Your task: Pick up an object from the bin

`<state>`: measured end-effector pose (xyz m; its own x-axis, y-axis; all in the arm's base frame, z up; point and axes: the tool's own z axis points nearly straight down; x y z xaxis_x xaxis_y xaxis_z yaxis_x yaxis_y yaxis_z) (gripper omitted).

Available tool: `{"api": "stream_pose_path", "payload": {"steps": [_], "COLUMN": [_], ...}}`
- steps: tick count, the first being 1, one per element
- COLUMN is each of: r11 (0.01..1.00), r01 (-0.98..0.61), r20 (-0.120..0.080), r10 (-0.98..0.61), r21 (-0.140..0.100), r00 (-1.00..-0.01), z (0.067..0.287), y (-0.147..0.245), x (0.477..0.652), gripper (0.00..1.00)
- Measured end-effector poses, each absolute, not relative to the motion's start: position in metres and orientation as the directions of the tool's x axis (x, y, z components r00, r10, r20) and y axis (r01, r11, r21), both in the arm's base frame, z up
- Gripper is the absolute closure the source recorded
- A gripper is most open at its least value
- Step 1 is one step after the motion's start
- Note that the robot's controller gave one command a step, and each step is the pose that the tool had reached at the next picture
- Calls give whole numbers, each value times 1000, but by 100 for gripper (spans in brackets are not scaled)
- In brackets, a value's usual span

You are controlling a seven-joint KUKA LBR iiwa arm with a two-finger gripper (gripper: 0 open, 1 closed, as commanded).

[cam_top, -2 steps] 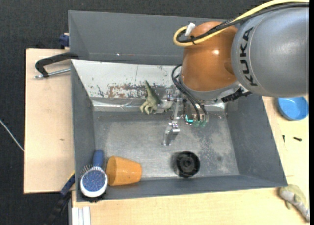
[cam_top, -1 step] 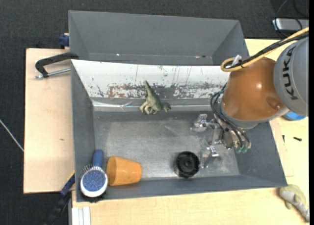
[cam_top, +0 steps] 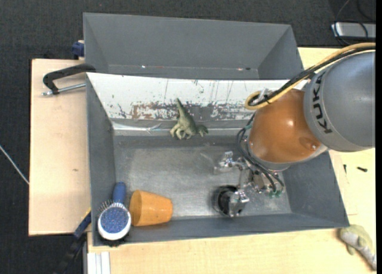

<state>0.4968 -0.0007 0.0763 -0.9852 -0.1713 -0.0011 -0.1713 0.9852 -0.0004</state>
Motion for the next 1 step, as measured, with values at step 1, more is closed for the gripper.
{"api": "stream_pose_path", "payload": {"steps": [1], "r11": [985], "r01": [-170], "r20": [20], "r10": [-170], "r21": [2], "r00": [-985], "z": [78], "y": [-1], "x": [493], "gripper": [100]}}
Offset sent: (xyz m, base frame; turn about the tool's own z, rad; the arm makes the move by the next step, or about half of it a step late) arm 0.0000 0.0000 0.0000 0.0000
